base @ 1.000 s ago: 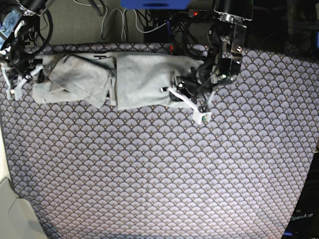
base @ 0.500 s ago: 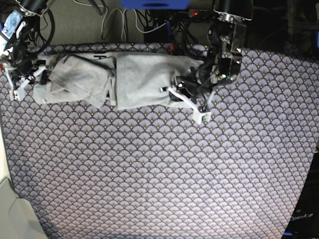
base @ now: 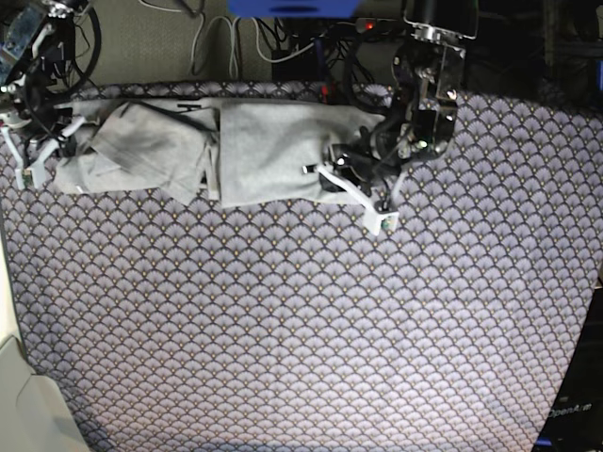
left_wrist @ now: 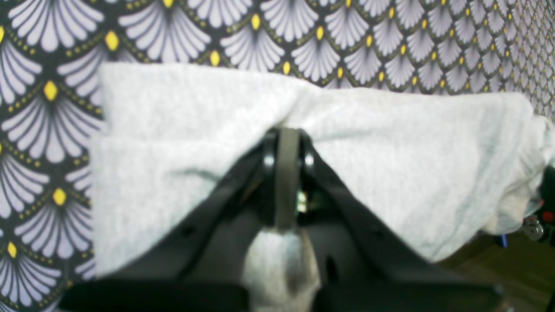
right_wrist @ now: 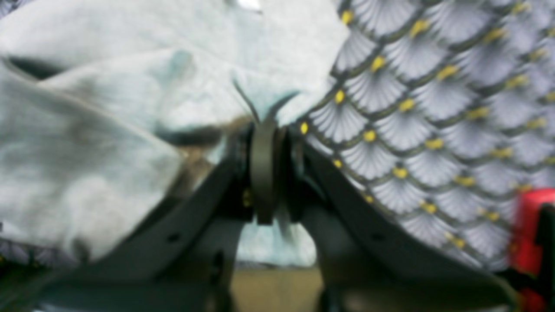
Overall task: Fold the T-shirt properly
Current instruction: 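Grasp the folded strip end with the right gripper, then fold the strip end over toward the middle with the right gripper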
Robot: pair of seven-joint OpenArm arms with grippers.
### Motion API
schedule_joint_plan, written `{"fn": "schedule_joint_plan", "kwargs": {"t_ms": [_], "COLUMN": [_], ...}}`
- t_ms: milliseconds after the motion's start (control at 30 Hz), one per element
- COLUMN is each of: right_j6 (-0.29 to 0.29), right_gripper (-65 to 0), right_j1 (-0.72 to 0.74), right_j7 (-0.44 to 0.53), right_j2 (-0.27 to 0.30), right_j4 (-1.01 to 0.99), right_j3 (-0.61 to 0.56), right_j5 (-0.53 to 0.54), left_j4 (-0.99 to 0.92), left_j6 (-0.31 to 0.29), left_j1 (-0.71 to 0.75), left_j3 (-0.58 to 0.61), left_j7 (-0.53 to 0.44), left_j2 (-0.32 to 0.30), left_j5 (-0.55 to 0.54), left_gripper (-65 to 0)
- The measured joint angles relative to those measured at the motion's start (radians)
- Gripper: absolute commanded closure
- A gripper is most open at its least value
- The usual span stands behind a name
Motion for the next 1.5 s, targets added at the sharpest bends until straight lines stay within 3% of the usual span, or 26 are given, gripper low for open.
{"fn": "schedule_joint_plan", "kwargs": {"t_ms": [67, 267, 533, 800, 900, 1033, 1133, 1500], "right_j6": [-0.002, 0.003, 0.003, 0.002, 0.002, 0.002, 0.003, 0.003], "right_gripper": [0.0, 0.0, 0.0, 0.0, 0.0, 0.0, 0.0, 0.0], "right_j1": [-0.005, -0.013, -0.012, -0.027, -0.026, -0.029, -0.025, -0.012], "right_j7": [-0.001, -0.141, -0.237, -0.241, -0.24, -0.237, -0.236, -0.245], "right_j2": [-0.03, -0.091, -0.142, -0.175, -0.184, -0.183, -0.186, -0.225], "right_j4": [0.084, 0.234, 0.261, 0.265, 0.266, 0.266, 0.266, 0.294], "right_j3": [0.0, -0.004, -0.005, -0.018, -0.056, -0.114, -0.158, -0.3], "right_j5": [0.004, 0.0, 0.008, 0.006, 0.011, 0.003, 0.007, 0.005], "left_j4": [0.0, 0.0, 0.015, 0.181, 0.213, 0.156, 0.108, -0.008], "left_j6": [0.0, 0.0, 0.0, 0.001, -0.001, 0.003, 0.005, 0.0], "left_j1": [0.002, 0.0, 0.002, 0.002, 0.016, 0.076, 0.1, 0.04], "left_j3": [0.0, 0.0, -0.002, -0.006, -0.09, -0.232, -0.267, -0.261], "left_j7": [0.0, 0.0, 0.001, 0.012, 0.021, 0.053, 0.072, 0.05], "left_j2": [0.0, 0.0, -0.002, 0.0, 0.008, -0.045, -0.076, -0.044], "left_j5": [0.0, 0.0, 0.001, -0.022, -0.077, -0.065, -0.057, -0.069], "left_gripper": [-0.3, -0.3, -0.3, -0.3, -0.3, -0.3, -0.3, -0.3]}}
